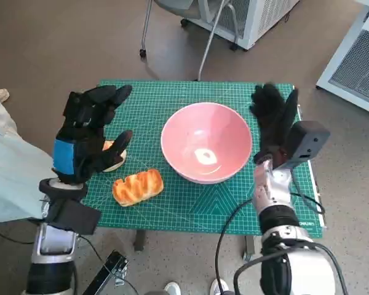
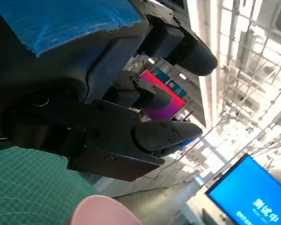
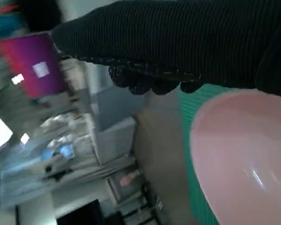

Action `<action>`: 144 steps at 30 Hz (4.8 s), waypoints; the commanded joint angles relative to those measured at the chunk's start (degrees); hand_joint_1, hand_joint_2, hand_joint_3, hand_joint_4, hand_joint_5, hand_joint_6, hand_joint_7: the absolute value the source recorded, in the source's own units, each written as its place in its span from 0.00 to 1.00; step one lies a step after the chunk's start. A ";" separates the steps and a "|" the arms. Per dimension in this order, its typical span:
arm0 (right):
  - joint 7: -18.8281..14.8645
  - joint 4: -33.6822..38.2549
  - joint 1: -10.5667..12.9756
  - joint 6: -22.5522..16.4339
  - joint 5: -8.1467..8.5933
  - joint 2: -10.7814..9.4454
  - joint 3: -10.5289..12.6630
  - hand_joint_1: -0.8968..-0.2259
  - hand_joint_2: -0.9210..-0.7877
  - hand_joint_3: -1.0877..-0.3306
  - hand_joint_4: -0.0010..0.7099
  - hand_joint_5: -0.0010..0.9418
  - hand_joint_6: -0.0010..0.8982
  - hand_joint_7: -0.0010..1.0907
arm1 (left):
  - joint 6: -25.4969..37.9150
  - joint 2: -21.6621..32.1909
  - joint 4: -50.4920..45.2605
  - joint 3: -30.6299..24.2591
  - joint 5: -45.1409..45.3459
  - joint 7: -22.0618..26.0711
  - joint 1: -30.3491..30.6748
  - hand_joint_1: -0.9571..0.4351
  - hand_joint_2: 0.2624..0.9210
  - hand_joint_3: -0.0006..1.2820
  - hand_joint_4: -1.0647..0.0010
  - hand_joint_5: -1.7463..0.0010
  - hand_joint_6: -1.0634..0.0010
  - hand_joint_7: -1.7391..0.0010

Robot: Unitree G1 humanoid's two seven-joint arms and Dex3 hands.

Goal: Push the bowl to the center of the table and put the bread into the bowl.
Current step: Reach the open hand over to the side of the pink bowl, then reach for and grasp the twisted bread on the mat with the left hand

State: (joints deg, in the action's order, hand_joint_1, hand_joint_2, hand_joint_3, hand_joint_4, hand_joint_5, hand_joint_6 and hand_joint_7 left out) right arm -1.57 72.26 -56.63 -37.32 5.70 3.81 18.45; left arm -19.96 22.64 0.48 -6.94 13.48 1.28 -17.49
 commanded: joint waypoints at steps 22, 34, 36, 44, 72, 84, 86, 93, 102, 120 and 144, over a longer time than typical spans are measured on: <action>-10.20 -18.06 8.00 -24.25 -3.93 5.27 -9.69 0.63 0.00 0.64 0.67 0.01 0.21 0.80 | 48.21 22.44 -34.60 5.55 12.03 35.50 5.80 0.71 0.77 0.00 0.83 1.00 0.72 0.97; -9.84 -21.68 9.99 -21.38 -3.52 5.59 -11.08 0.63 0.00 0.64 0.65 0.00 0.18 0.83 | 54.55 21.86 -39.84 11.61 16.88 37.63 10.26 0.62 0.78 0.00 0.77 0.99 0.71 0.99; -9.48 -21.75 10.05 -21.36 -3.82 5.73 -11.07 0.63 0.00 0.63 0.65 0.00 0.18 0.84 | 55.36 22.07 -39.99 12.54 17.65 38.19 10.49 0.61 0.78 0.00 0.77 0.99 0.71 0.99; -9.21 -22.21 10.14 -20.99 -3.48 5.51 -11.04 0.63 0.00 0.62 0.65 0.00 0.18 0.85 | 58.43 22.28 -38.84 17.09 21.30 40.86 9.36 0.54 0.79 0.00 0.77 1.00 0.71 0.99; -10.39 -23.23 10.89 -20.43 -1.20 5.11 -11.48 0.65 0.00 0.60 0.64 0.00 0.16 0.85 | 55.65 15.13 -22.41 26.64 31.07 33.89 5.52 0.48 0.83 0.01 0.72 0.98 0.64 0.98; -10.91 -23.67 11.29 -20.16 -0.21 4.63 -11.78 0.66 0.04 0.58 0.64 0.00 0.16 0.85 | 43.51 14.14 -10.30 27.09 33.90 21.11 5.11 0.88 0.93 0.14 0.45 0.38 0.37 0.79; -10.90 -23.61 11.32 -20.11 -0.16 4.62 -11.78 0.66 0.05 0.58 0.64 0.00 0.16 0.85 | 41.47 14.39 -8.88 26.84 34.21 19.17 5.05 0.79 0.74 0.34 0.48 0.27 0.44 0.49; -11.05 -23.44 11.37 -20.16 0.14 4.49 -11.75 0.65 0.03 0.58 0.64 0.00 0.16 0.85 | 37.21 15.02 -5.10 25.95 35.07 15.47 3.86 0.70 0.40 0.63 0.40 0.14 0.41 0.31; -11.53 -23.39 11.60 -20.52 0.53 4.21 -11.80 0.64 0.00 0.59 0.64 0.00 0.16 0.85 | 36.42 16.06 -6.72 21.47 33.20 17.11 2.58 0.69 0.49 0.51 0.32 0.23 0.40 0.33; -12.24 -22.37 11.15 -20.33 1.33 4.19 -11.45 0.63 0.00 0.60 0.64 0.00 0.16 0.85 | 39.33 13.54 -24.79 6.31 26.46 18.47 -7.00 0.69 0.92 0.05 0.21 0.40 0.34 0.40; -11.78 -25.27 13.23 -20.34 0.98 5.18 -11.14 0.64 0.00 0.60 0.64 0.00 0.15 0.86 | 55.76 23.96 -37.09 14.47 28.46 56.51 -19.08 0.61 0.81 0.03 0.81 0.84 0.79 0.82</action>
State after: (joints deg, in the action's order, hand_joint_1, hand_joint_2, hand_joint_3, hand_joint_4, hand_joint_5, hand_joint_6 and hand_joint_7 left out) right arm -13.37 48.00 -45.91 -58.29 6.64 8.73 7.01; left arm 24.73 37.31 -28.84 3.85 41.77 34.31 -36.26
